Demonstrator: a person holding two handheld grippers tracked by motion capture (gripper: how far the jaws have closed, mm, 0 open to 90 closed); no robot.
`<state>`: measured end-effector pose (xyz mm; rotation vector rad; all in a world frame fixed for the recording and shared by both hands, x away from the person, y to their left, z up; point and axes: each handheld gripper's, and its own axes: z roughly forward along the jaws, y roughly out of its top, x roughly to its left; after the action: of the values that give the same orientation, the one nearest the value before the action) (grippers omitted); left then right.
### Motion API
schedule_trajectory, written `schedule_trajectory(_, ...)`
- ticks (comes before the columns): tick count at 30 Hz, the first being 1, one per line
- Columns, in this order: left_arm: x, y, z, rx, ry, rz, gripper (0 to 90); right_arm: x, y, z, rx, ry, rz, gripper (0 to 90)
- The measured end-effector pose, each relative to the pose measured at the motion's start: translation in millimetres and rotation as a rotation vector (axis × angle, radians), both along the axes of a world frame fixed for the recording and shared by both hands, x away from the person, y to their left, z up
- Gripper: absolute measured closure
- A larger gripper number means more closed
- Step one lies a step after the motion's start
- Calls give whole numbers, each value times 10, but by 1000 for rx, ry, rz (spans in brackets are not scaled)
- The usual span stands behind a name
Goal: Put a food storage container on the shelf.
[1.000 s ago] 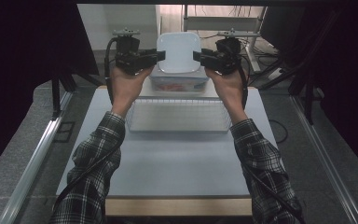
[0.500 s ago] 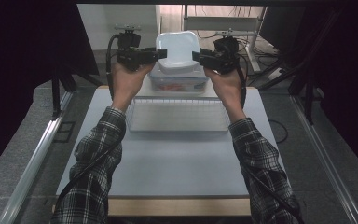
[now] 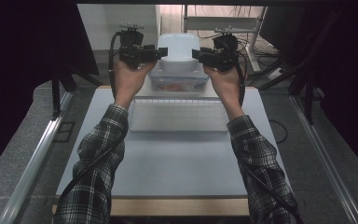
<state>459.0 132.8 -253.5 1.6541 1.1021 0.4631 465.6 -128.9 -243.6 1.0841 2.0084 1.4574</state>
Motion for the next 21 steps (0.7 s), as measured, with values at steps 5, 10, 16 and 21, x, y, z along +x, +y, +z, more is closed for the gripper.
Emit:
schedule_trajectory(5, 0, 14, 9, 8, -5, 13, 471, 5, 16, 17, 3, 0, -3, 613)
schedule_trajectory(10, -43, 26, 32, 10, -28, 11, 482, -12, 11, 34, 3, -12, 5, 591)
schedule_trajectory(16, -147, 27, 44, 21, -41, -29, 389, -86, -39, 64, 3, -25, 45, 468)
schedule_trajectory(21, -255, -19, -1, 66, -57, -80, 290, -151, -65, 22, -15, -37, 77, 336)
